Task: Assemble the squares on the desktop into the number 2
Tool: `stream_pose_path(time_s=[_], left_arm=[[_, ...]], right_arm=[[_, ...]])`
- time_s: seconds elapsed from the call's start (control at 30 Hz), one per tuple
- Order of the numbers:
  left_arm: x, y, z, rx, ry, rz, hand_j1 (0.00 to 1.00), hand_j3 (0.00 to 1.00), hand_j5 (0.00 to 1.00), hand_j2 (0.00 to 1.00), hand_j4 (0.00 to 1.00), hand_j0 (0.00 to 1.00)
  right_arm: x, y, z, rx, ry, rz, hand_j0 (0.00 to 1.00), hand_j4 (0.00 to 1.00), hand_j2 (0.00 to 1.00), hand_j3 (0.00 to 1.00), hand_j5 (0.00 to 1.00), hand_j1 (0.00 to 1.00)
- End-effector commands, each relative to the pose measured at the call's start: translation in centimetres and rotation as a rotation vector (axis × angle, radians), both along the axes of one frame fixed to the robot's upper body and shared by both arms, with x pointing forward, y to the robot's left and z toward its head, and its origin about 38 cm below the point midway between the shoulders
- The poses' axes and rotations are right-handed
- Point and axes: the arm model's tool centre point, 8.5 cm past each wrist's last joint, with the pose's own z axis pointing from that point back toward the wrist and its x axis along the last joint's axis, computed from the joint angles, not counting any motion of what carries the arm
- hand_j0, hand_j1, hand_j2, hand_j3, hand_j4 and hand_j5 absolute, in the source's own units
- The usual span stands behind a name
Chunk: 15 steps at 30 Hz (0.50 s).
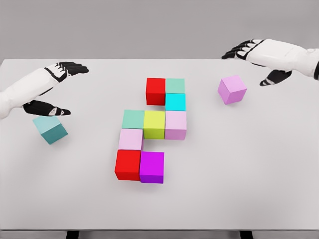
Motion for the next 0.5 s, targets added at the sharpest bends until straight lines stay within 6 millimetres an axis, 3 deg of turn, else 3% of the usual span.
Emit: stream_pose_path(time_s=[0.0,0.07,0.13,0.2,0.27,0.33,0.47], left_arm=[[0.0,0.0,0.0,-0.006,0.002,0.002,1.0,1.0,1.0,1.0,1.0,1.0],[0.0,0.1,0.0,-0.005,0.0,0.003,1.0,1.0,1.0,1.0,1.0,1.0],[0.0,0.1,0.0,-0.001,0.001,0.003,1.0,1.0,1.0,1.0,1.0,1.0],[0.0,0.2,0.1,0.006,-0.002,0.004,1.0,1.0,1.0,1.0,1.0,1.0],[0.2,0.7,0.0,0.019,-0.003,0.018,1.0,1.0,1.0,1.0,1.0,1.0],[0.5,1.5,0.5,0.056,-0.031,0.041,1.0,1.0,1.0,1.0,1.0,1.0],[1.3,3.4,3.5,0.262,-0.21,0.101,1.0,1.0,1.0,1.0,1.0,1.0]], right_arm=[[0.0,0.1,0.1,0.003,-0.001,-0.001,1.0,1.0,1.0,1.0,1.0,1.0],[0.0,0.3,0.1,0.013,0.001,0.003,1.0,1.0,1.0,1.0,1.0,1.0],[0.5,2.0,-0.7,0.08,0.028,0.024,1.0,1.0,1.0,1.0,1.0,1.0],[4.1,1.0,-4.1,0.321,0.25,-0.252,1.0,1.0,1.0,1.0,1.0,1.0],[6.6,0.6,-5.5,0.395,0.335,-0.396,1.0,1.0,1.0,1.0,1.0,1.0],[7.5,0.1,-5.8,0.364,0.349,-0.434,1.0,1.0,1.0,1.0,1.0,1.0],[7.7,0.6,-8.2,0.162,0.338,-0.452,1.0,1.0,1.0,1.0,1.0,1.0]])
